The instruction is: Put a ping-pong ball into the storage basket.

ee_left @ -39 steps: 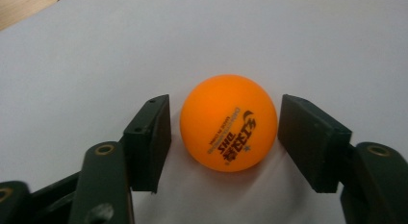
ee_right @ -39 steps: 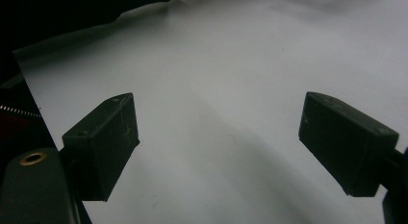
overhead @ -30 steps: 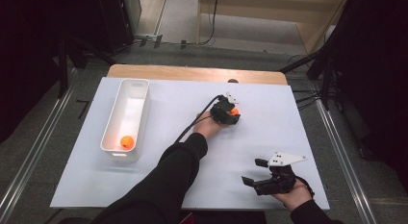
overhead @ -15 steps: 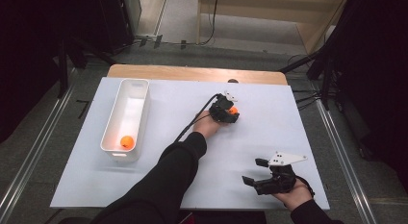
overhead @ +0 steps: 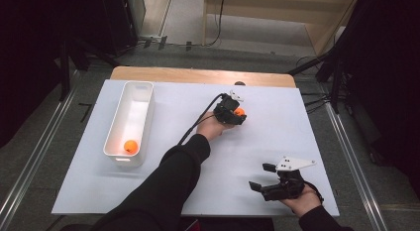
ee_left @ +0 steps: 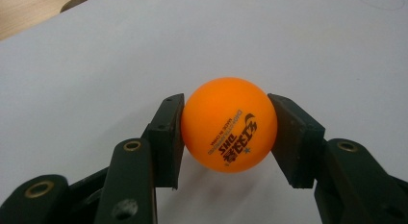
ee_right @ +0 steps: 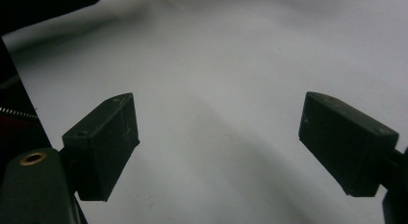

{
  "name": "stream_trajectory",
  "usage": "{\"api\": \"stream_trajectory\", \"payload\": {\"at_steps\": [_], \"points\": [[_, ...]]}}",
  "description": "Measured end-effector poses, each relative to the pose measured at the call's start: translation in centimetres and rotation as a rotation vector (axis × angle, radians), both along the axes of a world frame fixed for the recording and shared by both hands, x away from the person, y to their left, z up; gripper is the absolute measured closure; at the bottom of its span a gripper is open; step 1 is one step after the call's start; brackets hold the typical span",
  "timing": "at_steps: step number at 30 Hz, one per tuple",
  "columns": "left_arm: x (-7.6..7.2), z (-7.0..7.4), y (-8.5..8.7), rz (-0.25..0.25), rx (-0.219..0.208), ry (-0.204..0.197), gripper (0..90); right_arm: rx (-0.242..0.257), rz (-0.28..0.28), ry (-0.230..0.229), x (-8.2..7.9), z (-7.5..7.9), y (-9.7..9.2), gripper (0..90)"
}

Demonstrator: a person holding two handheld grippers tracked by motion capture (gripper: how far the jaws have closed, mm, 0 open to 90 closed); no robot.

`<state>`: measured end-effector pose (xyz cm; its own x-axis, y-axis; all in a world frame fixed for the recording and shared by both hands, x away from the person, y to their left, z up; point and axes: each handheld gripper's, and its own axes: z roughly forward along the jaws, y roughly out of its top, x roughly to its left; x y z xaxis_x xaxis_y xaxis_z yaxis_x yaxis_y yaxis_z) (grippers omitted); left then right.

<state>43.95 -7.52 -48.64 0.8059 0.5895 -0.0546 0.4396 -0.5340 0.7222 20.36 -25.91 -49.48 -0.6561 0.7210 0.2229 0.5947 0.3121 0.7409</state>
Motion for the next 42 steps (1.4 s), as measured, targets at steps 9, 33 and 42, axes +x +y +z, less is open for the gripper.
{"api": "stream_trajectory", "payload": {"at_steps": [9,33,42], "points": [[-0.8,1.8,1.9,-0.013,-0.025,0.012,50.5,-0.003,-0.001,-0.010,0.1,0.1,0.0,12.3],[-3.6,5.2,5.2,-0.035,-0.123,0.025,50.5,-0.003,-0.020,-0.012,0.1,0.1,-0.2,12.3],[-4.4,5.6,6.3,-0.046,-0.104,0.028,50.4,0.016,-0.023,-0.017,0.2,0.2,-0.2,12.3]]}}
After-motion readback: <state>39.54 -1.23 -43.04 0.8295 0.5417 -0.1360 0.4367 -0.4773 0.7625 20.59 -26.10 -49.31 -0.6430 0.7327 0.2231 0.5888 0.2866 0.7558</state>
